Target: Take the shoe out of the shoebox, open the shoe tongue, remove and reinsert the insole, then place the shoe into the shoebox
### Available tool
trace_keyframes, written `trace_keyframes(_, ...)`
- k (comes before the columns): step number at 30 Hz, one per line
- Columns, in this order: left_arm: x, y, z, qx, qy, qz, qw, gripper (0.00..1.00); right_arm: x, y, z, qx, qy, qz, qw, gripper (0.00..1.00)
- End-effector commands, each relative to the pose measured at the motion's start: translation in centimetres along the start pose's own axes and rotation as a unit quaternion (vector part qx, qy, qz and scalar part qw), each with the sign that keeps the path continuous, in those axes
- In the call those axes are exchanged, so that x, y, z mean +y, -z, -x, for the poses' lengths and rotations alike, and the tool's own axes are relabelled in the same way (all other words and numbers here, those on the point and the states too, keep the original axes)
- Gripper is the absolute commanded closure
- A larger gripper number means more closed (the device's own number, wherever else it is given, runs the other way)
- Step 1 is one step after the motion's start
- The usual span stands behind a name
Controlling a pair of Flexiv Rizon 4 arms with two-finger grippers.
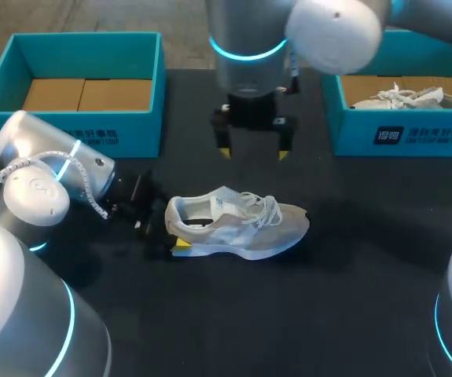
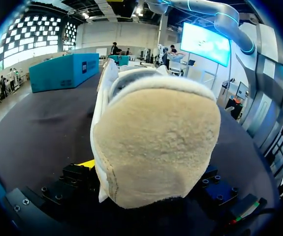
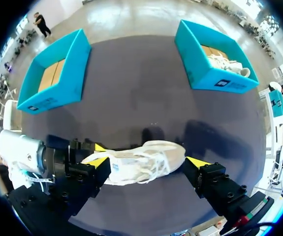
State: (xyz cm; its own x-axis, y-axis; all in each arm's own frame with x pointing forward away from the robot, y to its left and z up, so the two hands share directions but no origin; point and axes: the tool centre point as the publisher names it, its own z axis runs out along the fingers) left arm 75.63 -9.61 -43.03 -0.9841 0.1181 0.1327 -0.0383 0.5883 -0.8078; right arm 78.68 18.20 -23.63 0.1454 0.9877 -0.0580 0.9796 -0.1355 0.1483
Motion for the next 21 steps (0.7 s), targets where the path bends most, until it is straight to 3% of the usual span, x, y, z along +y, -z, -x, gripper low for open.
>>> trace_keyframes(1,0.4,-0.3,0.4,0.0,0.0,0.001,1.0,1.0,-0.7,-1.0,-2.9,-0.045,-0.003,-0.002,0.999,0.0)
trace_keyframes(4,0.4,-0.3,0.4,0.0,0.0,0.001,1.0,1.0,-1.9,-1.5,-3.6,-0.056,-0.024,-0.006,0.998,0.0)
trace_keyframes(21,0.4,-0.3,0.4,0.0,0.0,0.001,1.0,1.0,-1.9,-1.5,-3.6,-0.056,-0.024,-0.006,0.998,0.0)
